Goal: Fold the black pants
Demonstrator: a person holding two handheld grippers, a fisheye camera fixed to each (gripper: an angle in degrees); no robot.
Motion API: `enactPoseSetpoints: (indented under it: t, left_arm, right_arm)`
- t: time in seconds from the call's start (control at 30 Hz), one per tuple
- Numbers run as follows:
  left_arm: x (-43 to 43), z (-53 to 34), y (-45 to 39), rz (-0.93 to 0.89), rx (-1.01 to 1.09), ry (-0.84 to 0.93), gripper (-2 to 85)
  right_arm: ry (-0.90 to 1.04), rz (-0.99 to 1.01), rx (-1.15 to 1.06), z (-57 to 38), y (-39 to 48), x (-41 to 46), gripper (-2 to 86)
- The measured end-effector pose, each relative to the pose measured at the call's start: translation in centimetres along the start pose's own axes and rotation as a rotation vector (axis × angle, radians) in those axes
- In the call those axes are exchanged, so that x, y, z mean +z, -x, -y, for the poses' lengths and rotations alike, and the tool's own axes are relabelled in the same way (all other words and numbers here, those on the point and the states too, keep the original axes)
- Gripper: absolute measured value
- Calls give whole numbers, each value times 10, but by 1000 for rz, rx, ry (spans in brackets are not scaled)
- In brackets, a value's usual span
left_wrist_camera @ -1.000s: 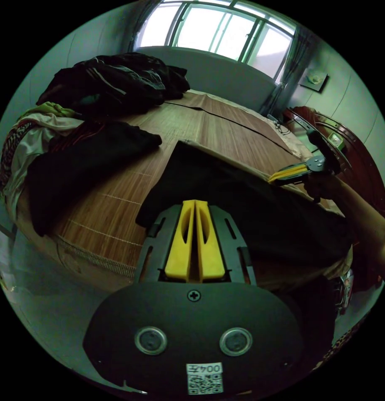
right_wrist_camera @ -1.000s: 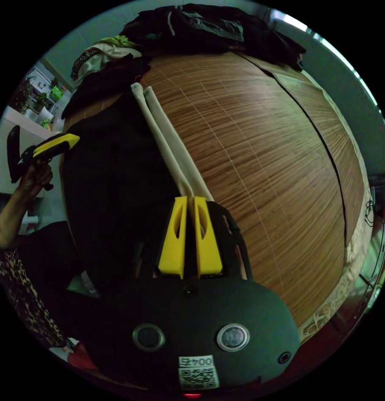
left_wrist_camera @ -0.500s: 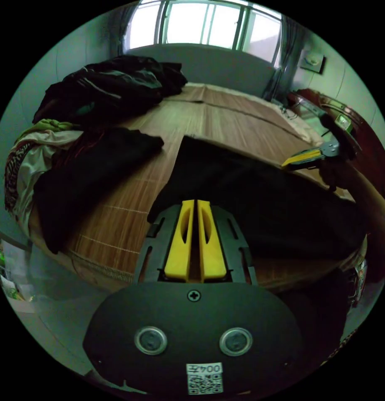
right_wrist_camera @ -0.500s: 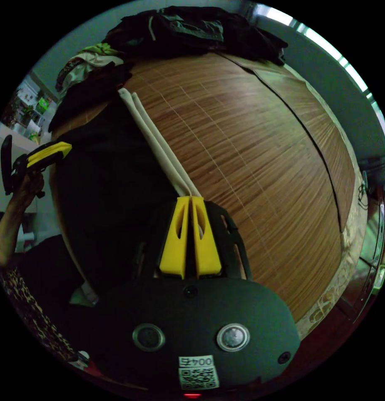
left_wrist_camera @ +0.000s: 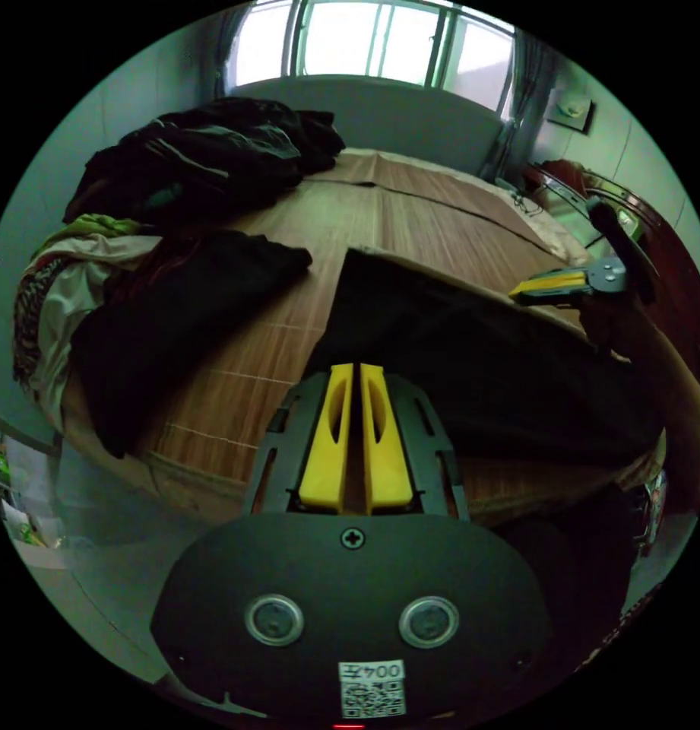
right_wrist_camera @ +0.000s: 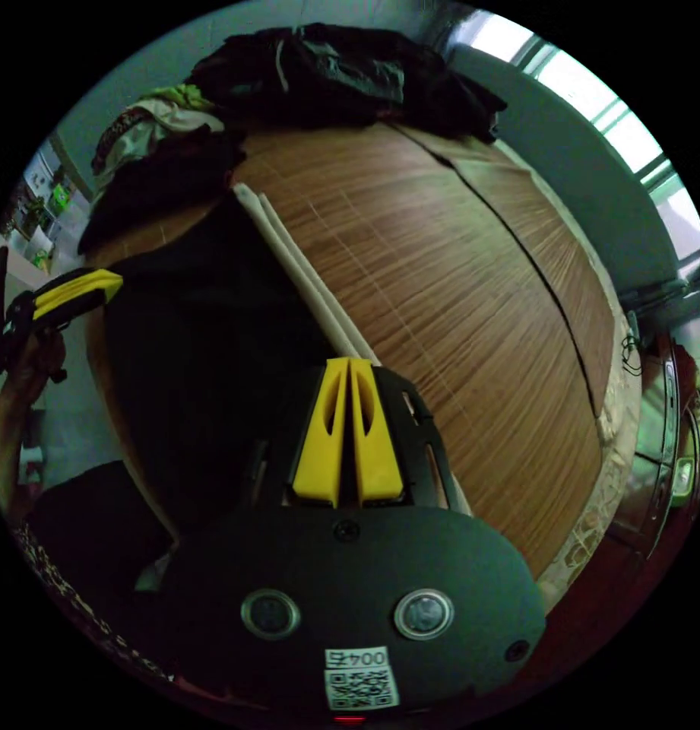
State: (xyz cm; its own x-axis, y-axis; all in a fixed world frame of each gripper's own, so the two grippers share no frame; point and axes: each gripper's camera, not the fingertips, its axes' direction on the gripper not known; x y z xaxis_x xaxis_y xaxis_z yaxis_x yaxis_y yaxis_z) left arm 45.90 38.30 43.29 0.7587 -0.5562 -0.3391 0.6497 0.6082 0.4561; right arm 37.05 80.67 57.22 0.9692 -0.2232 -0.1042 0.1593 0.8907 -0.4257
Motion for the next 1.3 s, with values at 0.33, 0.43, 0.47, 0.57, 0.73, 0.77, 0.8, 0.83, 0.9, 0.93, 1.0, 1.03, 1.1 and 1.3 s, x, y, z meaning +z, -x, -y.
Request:
enactPoseSetpoints:
  t: [0.33, 0.43, 0.47, 0.57, 0.73, 0.77, 0.8, 0.83, 0.9, 0.93, 1.0, 1.03, 1.1, 1.3]
  left_arm:
    - [0, -54, 75, -184, -203, 62, 39]
    - [3, -49, 85, -239, -205, 67, 56]
    - [6, -46, 92, -283, -228, 63, 67]
    - [29, -41, 115, -439, -359, 159, 99]
    - [44, -46, 147, -578, -574, 148, 120]
    - [45, -46, 149, -583, -588, 145, 120]
    - [47, -47, 153, -588, -613, 138, 120]
    - [48, -47, 156, -598, -639, 128, 120]
    - [49, -44, 158, -608, -653, 119, 121]
    - [49, -41, 158, -607, -661, 118, 120]
    - [51, -39, 160, -615, -694, 115, 118]
    - [51, -38, 160, -615, -704, 115, 116]
    - [53, -34, 160, -613, -737, 108, 103]
    - [39, -27, 147, -619, -713, 42, 46]
  right_arm:
    - [68, 41, 100, -104, 78, -13, -1]
    - [10, 160, 198, -120, 79, -18, 14]
    - [-30, 224, 234, -124, 78, -24, 29]
    - [-107, 287, 278, -130, 81, -38, 41]
    - [-168, 270, 287, -136, 92, -54, 32]
    - [-178, 264, 294, -138, 93, -57, 26]
    - [-182, 262, 299, -139, 93, -58, 23]
    - [-191, 266, 309, -141, 93, -60, 16]
    - [-198, 279, 327, -144, 92, -61, 7]
    - [-202, 284, 338, -146, 91, -62, 3]
    - [-209, 288, 350, -148, 90, -64, -2]
    - [-211, 290, 357, -148, 90, -64, -4]
    - [-213, 299, 366, -148, 89, -65, -5]
    - [-214, 348, 379, -136, 88, -66, 9]
